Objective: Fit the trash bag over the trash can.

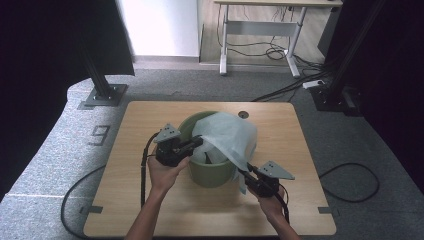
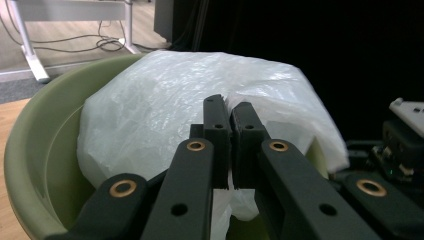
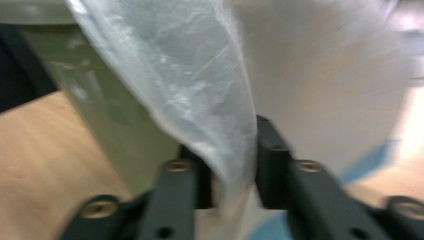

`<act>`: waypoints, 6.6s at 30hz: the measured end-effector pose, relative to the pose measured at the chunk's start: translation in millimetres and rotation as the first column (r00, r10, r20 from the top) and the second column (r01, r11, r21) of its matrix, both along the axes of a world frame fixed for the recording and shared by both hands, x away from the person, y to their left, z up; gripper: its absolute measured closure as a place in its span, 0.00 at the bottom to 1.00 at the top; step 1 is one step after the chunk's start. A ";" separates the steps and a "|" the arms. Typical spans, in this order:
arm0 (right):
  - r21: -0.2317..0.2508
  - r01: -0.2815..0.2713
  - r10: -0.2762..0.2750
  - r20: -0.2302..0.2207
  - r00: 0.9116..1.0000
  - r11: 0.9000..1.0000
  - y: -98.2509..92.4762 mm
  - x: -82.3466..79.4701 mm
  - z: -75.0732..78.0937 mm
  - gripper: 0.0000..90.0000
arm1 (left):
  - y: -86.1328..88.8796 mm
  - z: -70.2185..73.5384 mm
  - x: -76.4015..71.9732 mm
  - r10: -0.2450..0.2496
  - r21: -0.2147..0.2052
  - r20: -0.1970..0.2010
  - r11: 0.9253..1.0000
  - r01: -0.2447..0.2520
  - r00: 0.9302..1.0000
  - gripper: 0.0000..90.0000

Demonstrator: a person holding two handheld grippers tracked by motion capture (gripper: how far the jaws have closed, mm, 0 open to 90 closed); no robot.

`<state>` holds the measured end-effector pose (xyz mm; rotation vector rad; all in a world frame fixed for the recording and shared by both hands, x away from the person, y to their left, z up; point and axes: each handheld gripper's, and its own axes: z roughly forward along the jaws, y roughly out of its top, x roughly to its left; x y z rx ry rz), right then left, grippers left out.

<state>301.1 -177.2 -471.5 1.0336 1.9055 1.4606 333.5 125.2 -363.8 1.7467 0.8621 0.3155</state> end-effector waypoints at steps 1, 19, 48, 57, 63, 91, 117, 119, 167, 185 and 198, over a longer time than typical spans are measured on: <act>-0.017 0.013 -0.012 0.022 1.000 1.000 -3.4 -1.0 5.1 0.96 | 0.6 0.6 -0.4 -0.002 0.000 0.002 1.000 0.002 1.000 0.96; -0.050 0.017 -0.003 0.267 0.964 0.999 -6.7 8.6 123.8 0.98 | 19.3 0.0 12.1 0.068 0.041 -0.005 0.997 -0.067 0.998 0.86; -0.081 -0.139 0.151 0.167 0.974 0.987 25.3 7.4 123.1 0.51 | 12.4 19.8 7.8 0.099 0.060 0.050 0.993 -0.102 0.994 0.97; -0.058 -0.187 0.194 0.164 0.967 0.981 9.5 -13.7 107.9 0.41 | 36.4 9.5 14.9 0.157 0.031 -0.007 0.987 -0.156 0.988 0.98; 0.026 -0.242 0.235 0.158 0.959 0.970 -12.1 -22.5 97.7 0.39 | 47.3 4.6 17.1 0.164 0.011 -0.030 0.986 -0.163 0.986 0.98; 0.102 -0.026 0.022 0.040 0.999 0.994 -41.6 52.2 64.2 0.25 | 77.1 -3.2 27.9 0.186 -0.052 -0.075 0.980 -0.190 0.980 0.95; 0.095 -0.067 0.057 0.106 0.993 0.993 -64.3 45.6 107.4 0.98 | 48.9 1.3 32.8 0.112 -0.044 -0.061 0.992 -0.115 0.992 0.95; 0.077 -0.047 0.035 0.154 0.987 0.996 -68.5 38.6 124.1 0.98 | 41.7 2.2 34.3 0.097 -0.042 -0.062 0.994 -0.100 0.993 0.95; -0.020 -0.053 0.055 0.110 0.992 0.998 -24.2 36.7 118.9 0.98 | -16.3 26.7 -6.6 -0.049 0.123 0.012 0.991 0.048 0.999 0.29; -0.024 -0.123 0.125 0.116 0.985 0.992 -2.0 33.9 120.8 0.97 | -27.9 21.8 7.4 -0.076 0.097 -0.012 0.992 0.077 0.997 0.79; -0.008 -0.133 0.133 0.141 0.981 0.991 -18.2 11.6 112.2 0.76 | -9.9 16.0 17.6 -0.082 -0.006 -0.047 0.997 0.082 0.996 0.99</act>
